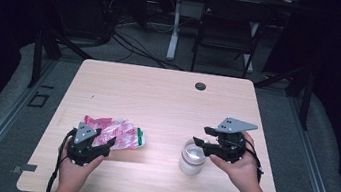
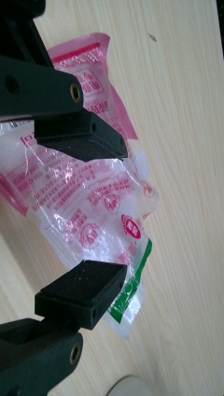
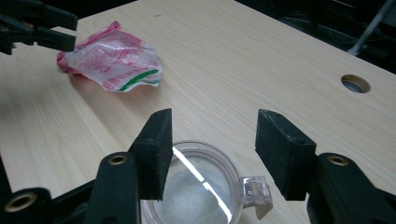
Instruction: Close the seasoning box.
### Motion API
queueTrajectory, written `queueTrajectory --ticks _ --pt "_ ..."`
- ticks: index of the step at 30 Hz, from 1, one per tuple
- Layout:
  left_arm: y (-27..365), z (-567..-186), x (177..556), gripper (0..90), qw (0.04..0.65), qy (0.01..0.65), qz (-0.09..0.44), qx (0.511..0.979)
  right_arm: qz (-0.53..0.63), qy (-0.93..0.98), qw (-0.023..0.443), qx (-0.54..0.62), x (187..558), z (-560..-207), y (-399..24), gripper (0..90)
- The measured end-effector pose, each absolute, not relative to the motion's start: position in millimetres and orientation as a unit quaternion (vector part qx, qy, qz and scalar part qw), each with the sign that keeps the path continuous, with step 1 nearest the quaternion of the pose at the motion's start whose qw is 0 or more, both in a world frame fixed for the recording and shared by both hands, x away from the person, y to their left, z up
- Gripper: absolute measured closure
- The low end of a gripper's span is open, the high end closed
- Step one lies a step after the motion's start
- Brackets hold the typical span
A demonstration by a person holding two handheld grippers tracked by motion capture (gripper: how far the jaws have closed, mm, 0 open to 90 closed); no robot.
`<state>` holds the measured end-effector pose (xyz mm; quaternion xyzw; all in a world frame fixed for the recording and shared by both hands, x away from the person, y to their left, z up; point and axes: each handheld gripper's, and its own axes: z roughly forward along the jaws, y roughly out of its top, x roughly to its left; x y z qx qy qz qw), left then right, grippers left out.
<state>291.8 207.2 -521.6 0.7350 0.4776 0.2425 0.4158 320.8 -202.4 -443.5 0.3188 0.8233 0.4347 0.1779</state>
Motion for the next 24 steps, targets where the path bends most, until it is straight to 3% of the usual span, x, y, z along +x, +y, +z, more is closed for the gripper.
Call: queueTrajectory --ticks 12,24 --pt "222 -523 294 37.8 0.419 0.495 0.247 0.721 0.43 0.794 0.206 0.378 298 -458 -237 44.5" --pt "220 -529 297 38.0 0.406 0.496 0.246 0.727 0.408 0.777 0.206 0.433 282 -507 -269 43.1"
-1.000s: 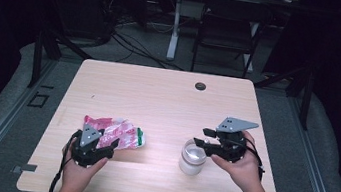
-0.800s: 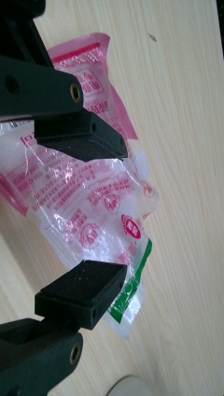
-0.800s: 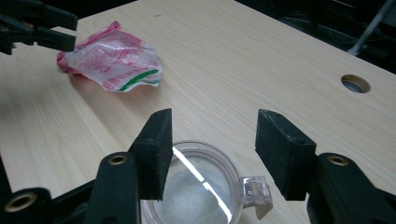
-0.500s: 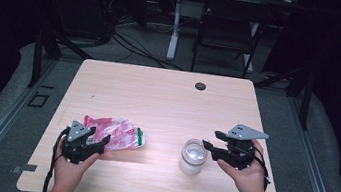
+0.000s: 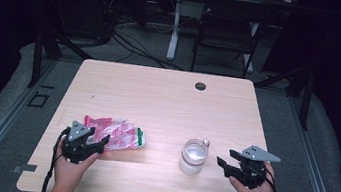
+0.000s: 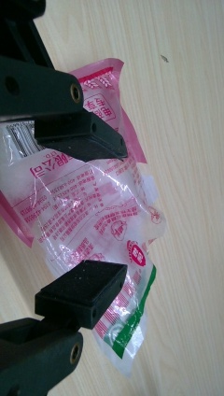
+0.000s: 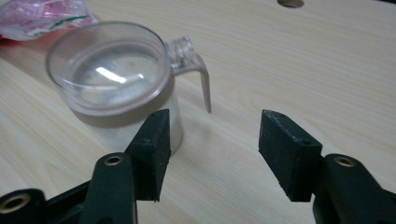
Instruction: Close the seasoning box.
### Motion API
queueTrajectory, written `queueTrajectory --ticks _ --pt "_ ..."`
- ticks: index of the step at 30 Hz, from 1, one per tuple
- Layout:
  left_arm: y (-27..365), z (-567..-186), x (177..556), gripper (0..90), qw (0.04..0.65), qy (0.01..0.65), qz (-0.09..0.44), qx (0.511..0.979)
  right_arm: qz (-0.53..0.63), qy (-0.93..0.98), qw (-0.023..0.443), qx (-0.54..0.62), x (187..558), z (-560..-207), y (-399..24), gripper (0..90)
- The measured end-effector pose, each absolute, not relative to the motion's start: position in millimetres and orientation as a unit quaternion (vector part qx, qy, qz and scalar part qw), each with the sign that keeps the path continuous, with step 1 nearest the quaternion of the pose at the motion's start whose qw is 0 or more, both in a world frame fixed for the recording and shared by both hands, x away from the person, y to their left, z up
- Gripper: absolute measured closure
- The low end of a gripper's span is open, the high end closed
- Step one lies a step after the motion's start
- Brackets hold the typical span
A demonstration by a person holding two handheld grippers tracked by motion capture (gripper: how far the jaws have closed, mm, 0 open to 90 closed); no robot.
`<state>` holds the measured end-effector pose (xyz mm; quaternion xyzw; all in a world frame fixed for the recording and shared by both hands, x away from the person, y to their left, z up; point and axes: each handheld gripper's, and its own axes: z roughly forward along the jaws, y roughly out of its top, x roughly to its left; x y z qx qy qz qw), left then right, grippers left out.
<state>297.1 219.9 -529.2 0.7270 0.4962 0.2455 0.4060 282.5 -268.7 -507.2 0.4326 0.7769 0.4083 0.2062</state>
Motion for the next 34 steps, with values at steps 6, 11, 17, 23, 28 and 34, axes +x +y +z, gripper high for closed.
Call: queueTrajectory --ticks 6,11,17,23,28,34 --pt "218 -533 299 38.1 0.402 0.494 0.241 0.733 0.402 0.774 0.203 0.445 285 -527 -276 42.8" --pt "215 -535 299 38.1 0.4 0.489 0.238 0.737 0.399 0.773 0.205 0.449 285 -536 -278 43.1" --pt "213 -537 300 38.1 0.394 0.487 0.238 0.742 0.399 0.771 0.195 0.456 289 -545 -279 43.4" --pt "213 -538 301 38.1 0.39 0.486 0.237 0.745 0.384 0.778 0.193 0.459 291 -551 -278 43.3" --pt "211 -539 300 38.1 0.389 0.484 0.238 0.747 0.38 0.782 0.188 0.456 291 -553 -276 43.3" --pt "212 -539 301 38.1 0.388 0.485 0.238 0.747 0.378 0.785 0.19 0.452 291 -554 -275 43.1"
